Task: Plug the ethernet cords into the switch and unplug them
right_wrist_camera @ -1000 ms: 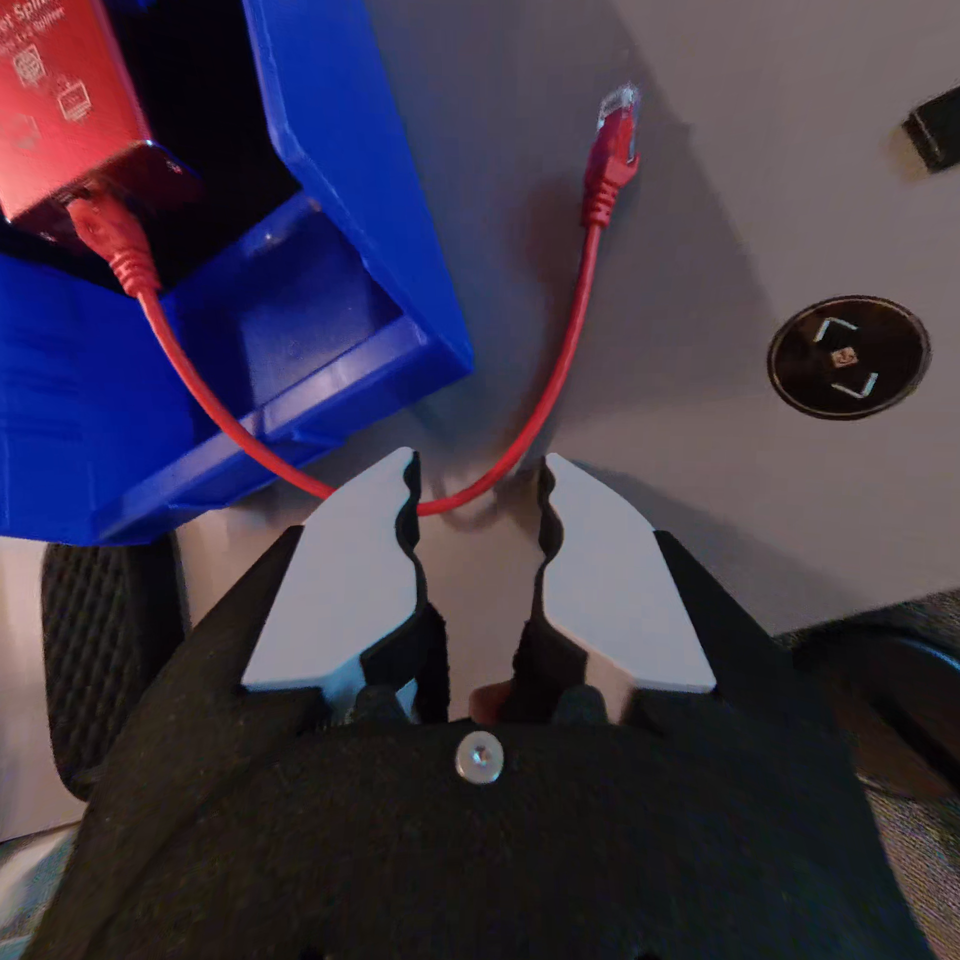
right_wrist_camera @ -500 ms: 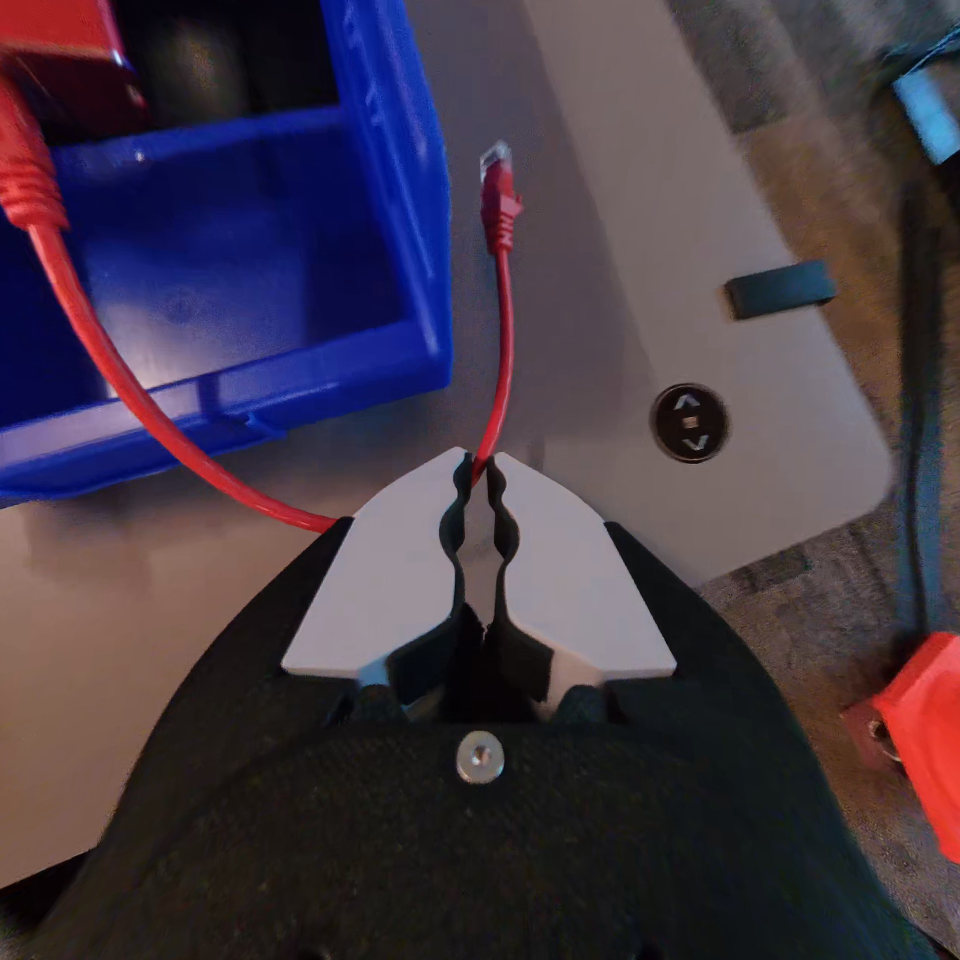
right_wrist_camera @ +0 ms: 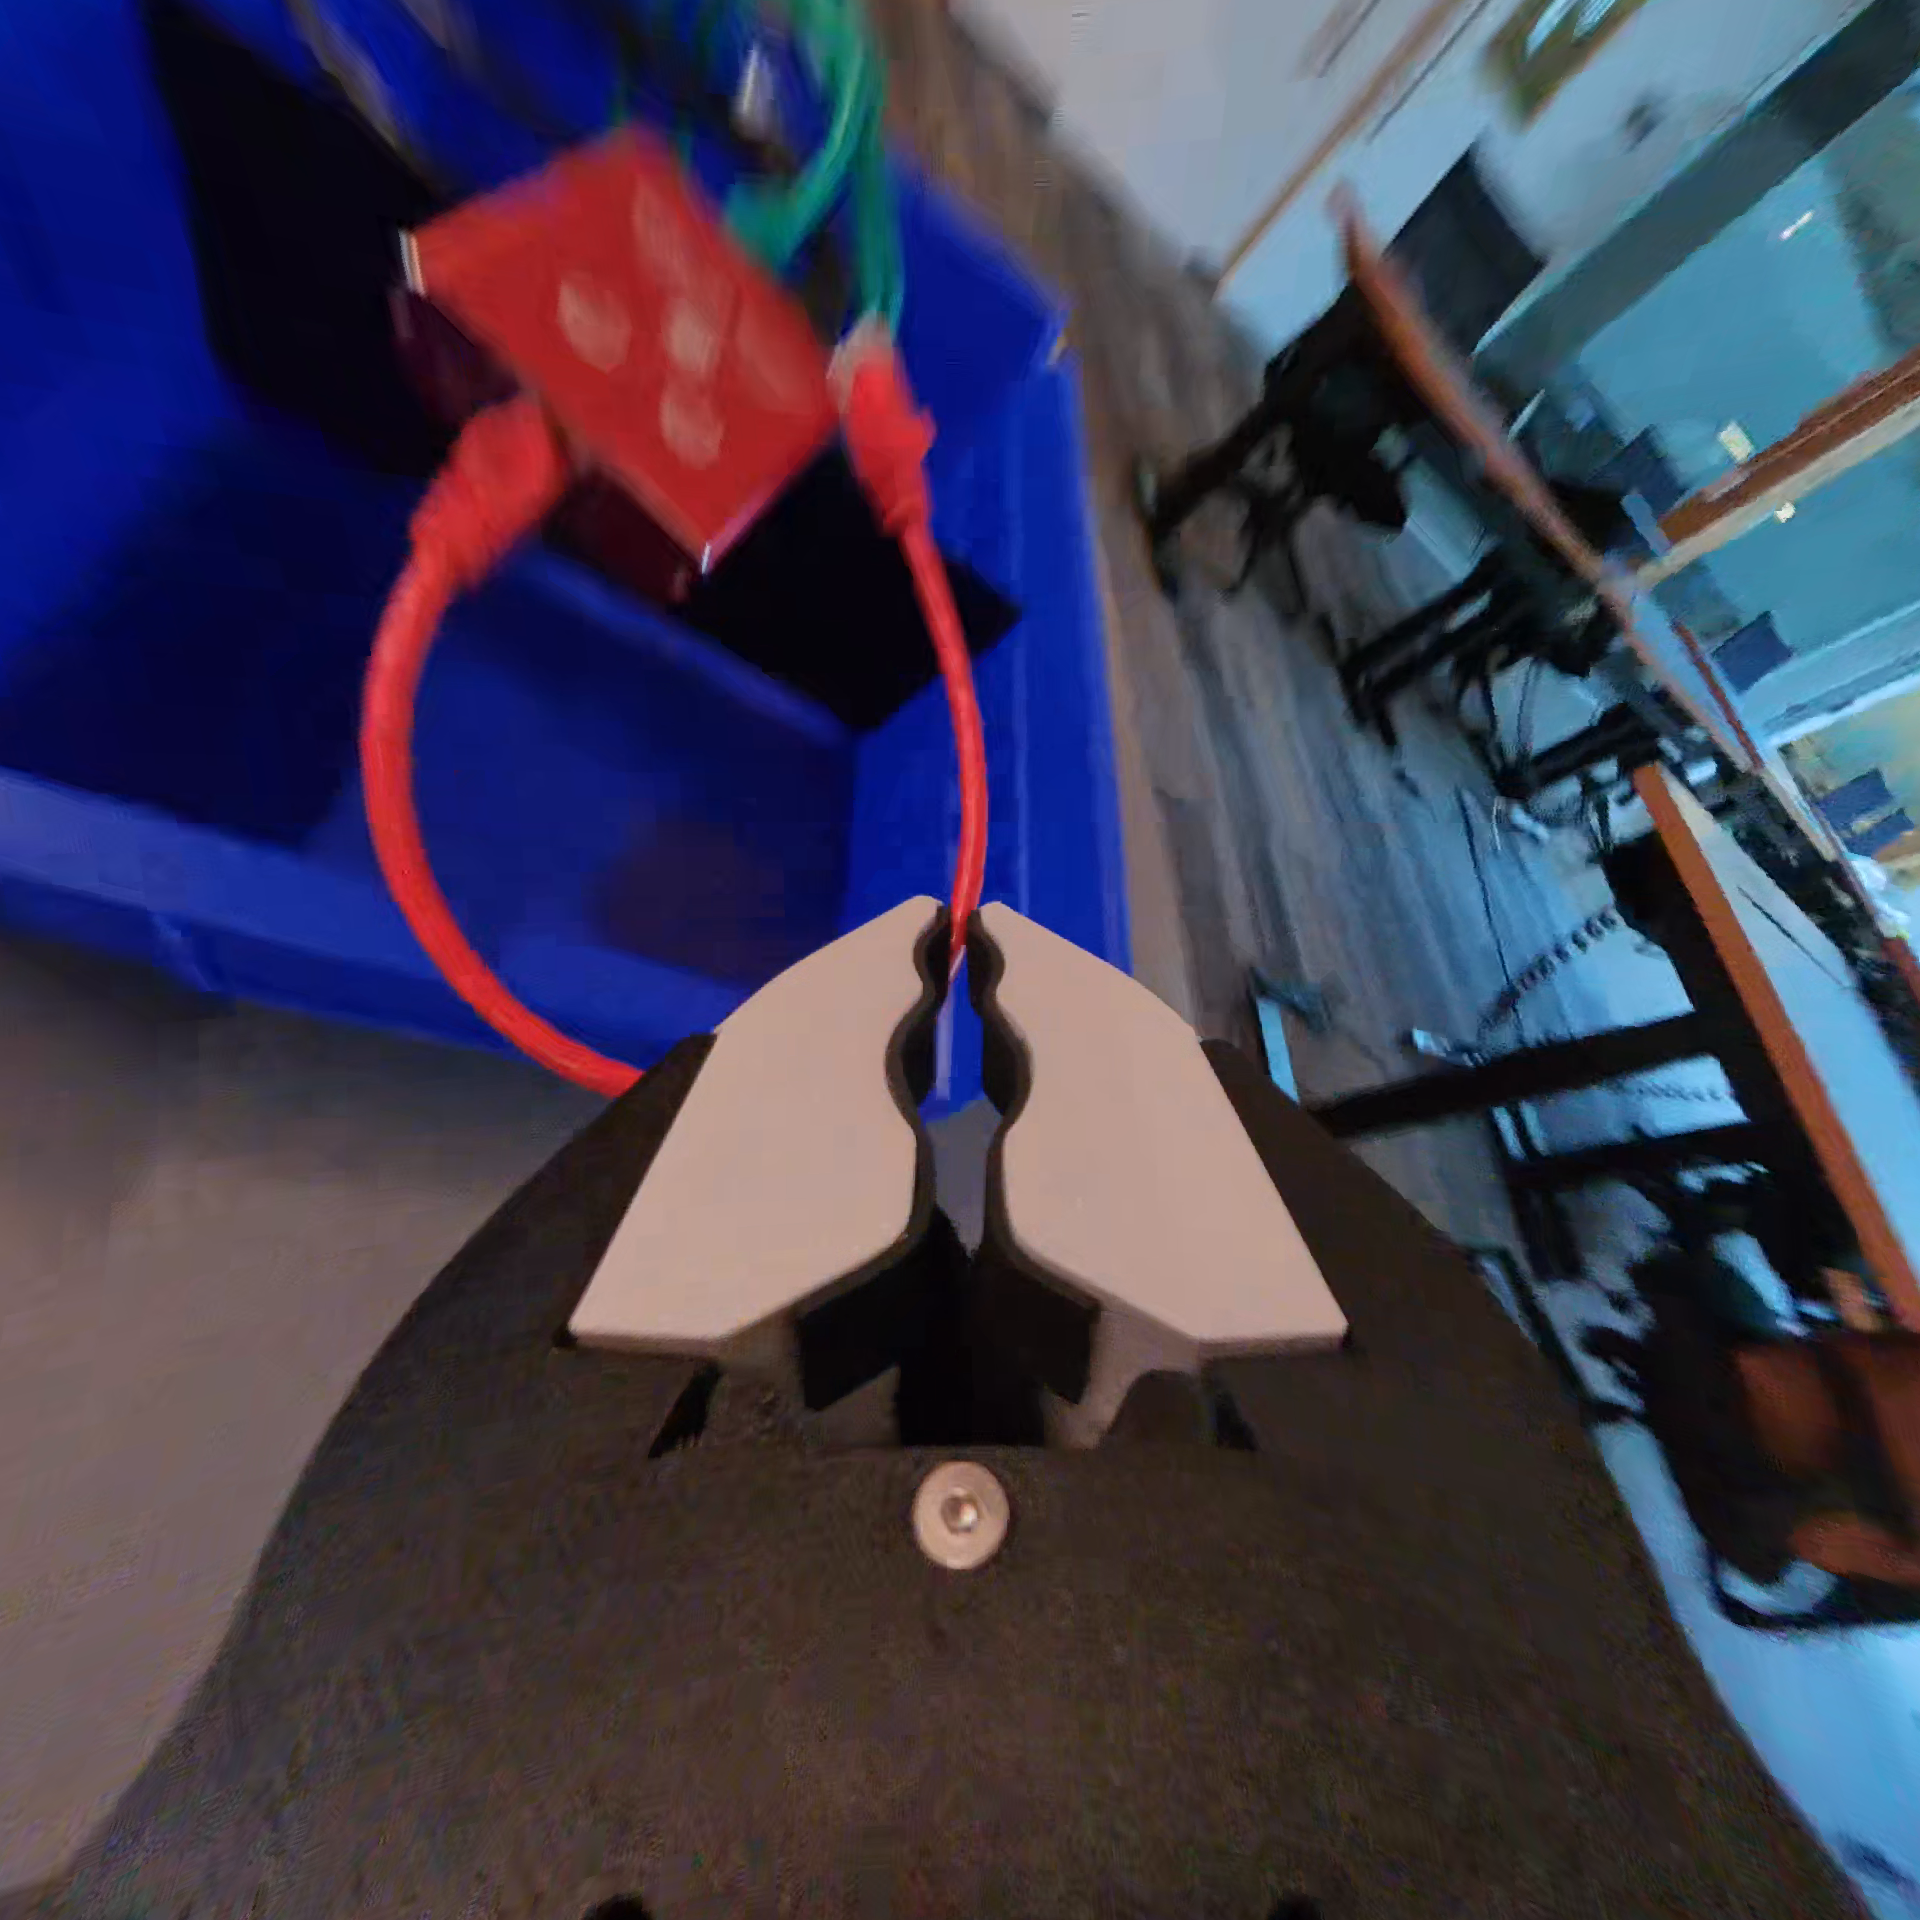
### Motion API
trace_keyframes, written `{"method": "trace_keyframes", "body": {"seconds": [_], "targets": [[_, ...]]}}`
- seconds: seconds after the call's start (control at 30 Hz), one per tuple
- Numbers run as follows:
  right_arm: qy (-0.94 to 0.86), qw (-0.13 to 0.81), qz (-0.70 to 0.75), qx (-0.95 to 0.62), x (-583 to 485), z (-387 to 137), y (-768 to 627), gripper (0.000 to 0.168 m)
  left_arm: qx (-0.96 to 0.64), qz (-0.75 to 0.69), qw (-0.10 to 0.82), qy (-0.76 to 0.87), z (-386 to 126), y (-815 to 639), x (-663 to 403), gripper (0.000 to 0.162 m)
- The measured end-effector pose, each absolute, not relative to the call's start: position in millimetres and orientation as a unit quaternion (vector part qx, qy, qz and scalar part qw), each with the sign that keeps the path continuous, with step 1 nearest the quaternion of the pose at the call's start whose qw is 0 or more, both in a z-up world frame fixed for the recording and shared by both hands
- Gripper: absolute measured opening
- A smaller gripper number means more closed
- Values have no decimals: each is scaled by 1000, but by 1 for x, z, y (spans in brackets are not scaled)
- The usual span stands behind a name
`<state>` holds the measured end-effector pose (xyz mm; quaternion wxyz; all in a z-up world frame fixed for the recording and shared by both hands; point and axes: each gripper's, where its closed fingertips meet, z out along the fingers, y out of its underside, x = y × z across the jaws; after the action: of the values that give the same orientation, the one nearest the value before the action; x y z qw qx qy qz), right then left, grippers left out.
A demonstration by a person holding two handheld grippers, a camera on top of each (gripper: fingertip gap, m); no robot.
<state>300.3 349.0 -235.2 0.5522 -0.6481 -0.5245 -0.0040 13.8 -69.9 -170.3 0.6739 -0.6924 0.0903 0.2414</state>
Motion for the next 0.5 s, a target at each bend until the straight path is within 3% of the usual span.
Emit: {"method": "trace_keyframes", "body": {"seconds": [0.23,0.3,0.43,0.5], "targets": [[-614,427,-23,-663,261,-277,361,0,-693,245,671,97,-169,-68,16,49],[-592,434,0,-679,260,-272,370,3,-696,250,666,100,-171,-68,15,49],[-517,502,102,-686,271,-230,364,32,-700,258,658,102,-174,-68,13,49],[-495,520,157,-678,276,-212,351,61,-701,246,662,97,-177,-66,13,49]]}}
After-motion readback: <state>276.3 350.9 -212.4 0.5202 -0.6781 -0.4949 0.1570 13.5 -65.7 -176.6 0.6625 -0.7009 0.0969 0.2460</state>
